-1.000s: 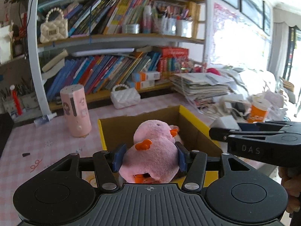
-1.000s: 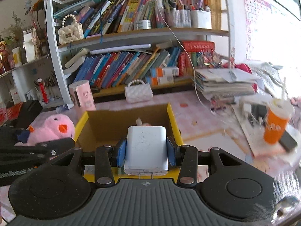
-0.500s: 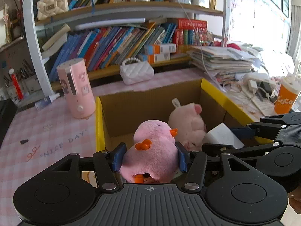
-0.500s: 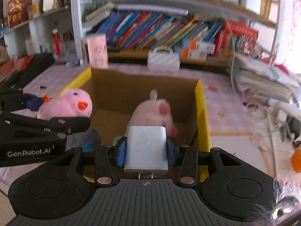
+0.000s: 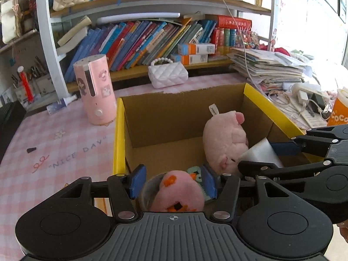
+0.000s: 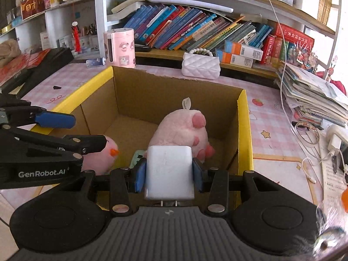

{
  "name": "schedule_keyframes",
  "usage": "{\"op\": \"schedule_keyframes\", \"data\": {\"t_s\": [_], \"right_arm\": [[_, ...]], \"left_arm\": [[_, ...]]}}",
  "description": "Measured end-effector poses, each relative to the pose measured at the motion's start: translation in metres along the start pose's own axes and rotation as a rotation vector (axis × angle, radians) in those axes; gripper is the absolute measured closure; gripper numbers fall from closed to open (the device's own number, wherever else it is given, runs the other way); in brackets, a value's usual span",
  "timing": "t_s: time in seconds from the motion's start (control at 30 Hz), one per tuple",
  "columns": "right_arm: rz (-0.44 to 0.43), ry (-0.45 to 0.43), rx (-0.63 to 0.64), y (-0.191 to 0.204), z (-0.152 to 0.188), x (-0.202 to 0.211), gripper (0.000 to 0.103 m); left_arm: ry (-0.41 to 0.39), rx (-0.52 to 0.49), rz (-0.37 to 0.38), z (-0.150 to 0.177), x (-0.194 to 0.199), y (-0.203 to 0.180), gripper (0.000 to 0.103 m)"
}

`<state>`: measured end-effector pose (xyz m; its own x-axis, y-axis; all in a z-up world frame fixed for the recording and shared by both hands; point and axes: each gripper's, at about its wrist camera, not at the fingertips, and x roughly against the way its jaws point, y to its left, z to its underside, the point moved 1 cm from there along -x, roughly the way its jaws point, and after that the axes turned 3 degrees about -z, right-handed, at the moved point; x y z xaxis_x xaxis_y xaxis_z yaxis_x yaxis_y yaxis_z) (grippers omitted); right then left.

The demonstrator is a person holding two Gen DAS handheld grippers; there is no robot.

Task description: Organize objects

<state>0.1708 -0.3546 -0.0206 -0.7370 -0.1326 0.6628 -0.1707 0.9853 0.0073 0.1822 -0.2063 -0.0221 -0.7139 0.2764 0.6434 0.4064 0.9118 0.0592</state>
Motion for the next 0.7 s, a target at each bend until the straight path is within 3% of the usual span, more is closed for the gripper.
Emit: {"op": "schedule_keyframes", "data": {"t_s": [0.17,0.33,0.4,0.6,0.7], "right_arm": [[0.028,-0.030,-0.044,-0.001,0.001,0.011,0.057],[0.058,-0.115,-0.088,0.006,-0.003,0.038,0.051],[0.075,-0.153,-0.106,0.011,-0.006,0.050,0.045],[0.161,-0.250,-0.176,0.039,-0.005,0.086,0.016],[0.172,-0.256,-0.185,0.058,0.005,0.097,0.009]], "left_arm": [[-0.080,0.036,0.007,-0.001,0.025,0.004,0.027],[-0.176,0.060,-0.033,-0.001,0.063,0.014,0.017],[-0.209,0.080,-0.053,0.002,0.078,0.022,0.009],[-0.260,0.151,-0.197,0.025,0.122,0.050,0.001],[-0.254,0.156,-0.279,0.049,0.138,0.058,0.000]]}}
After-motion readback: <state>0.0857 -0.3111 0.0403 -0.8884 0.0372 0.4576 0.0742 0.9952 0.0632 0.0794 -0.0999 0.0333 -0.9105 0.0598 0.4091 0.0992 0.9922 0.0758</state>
